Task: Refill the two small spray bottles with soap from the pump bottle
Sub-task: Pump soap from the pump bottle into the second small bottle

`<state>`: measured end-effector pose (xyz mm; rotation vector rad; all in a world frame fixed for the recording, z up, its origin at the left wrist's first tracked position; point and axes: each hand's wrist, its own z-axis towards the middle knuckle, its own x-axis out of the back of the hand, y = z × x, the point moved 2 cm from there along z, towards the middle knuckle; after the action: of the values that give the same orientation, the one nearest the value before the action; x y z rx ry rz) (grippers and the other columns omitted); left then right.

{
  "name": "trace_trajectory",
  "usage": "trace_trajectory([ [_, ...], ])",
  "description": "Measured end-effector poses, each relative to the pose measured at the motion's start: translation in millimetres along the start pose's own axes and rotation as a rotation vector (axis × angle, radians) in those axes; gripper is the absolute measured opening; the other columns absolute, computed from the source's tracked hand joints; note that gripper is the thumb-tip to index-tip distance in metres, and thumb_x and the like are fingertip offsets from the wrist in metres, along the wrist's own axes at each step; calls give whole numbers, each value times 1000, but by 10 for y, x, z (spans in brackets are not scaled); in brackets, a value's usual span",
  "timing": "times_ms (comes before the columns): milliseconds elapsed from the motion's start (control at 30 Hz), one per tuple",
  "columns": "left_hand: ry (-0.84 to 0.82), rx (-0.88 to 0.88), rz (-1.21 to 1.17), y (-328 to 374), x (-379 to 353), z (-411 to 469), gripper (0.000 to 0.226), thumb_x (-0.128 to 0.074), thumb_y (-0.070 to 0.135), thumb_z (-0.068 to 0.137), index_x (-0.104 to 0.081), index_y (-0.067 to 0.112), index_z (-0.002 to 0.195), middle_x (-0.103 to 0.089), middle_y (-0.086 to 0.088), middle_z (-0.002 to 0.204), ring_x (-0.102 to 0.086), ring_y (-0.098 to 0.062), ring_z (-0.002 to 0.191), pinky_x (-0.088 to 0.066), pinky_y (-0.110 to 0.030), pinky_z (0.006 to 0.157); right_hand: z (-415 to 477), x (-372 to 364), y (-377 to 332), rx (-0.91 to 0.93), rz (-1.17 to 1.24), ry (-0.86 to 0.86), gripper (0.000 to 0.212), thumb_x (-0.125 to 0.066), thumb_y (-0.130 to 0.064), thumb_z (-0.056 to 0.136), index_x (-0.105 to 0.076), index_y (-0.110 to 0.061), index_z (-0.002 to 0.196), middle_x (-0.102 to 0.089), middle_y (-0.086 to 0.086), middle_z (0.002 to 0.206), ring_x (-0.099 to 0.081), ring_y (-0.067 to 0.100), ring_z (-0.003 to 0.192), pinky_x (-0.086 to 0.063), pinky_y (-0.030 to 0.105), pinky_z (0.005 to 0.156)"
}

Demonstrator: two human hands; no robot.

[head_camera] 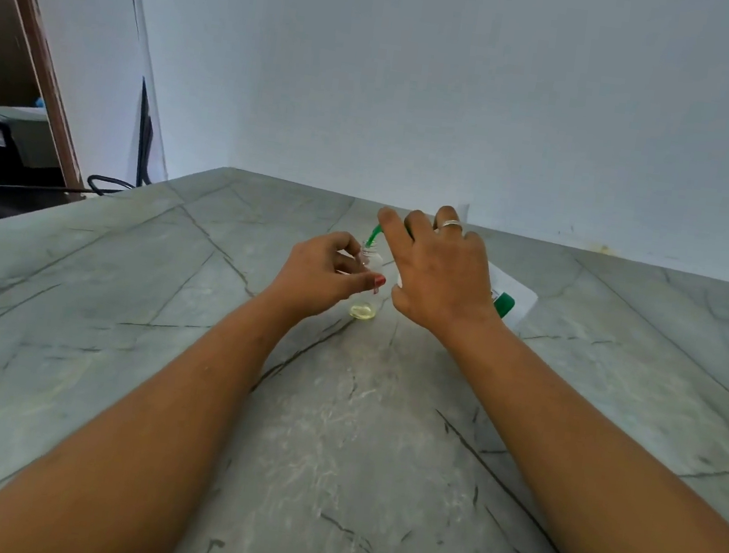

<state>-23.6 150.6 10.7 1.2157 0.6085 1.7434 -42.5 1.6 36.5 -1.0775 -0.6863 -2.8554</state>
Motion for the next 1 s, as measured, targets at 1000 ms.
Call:
trace_trajectory([
  [1000,24,52,22,5,58,-6,33,-76,29,74,-57,15,98,-70,-5,97,-67,-15,86,-54,-34,84,48,-50,-23,-9,17,-5,83,-76,-39,65,-34,-22,135,-59,9,113,-55,34,105,-52,40,67],
])
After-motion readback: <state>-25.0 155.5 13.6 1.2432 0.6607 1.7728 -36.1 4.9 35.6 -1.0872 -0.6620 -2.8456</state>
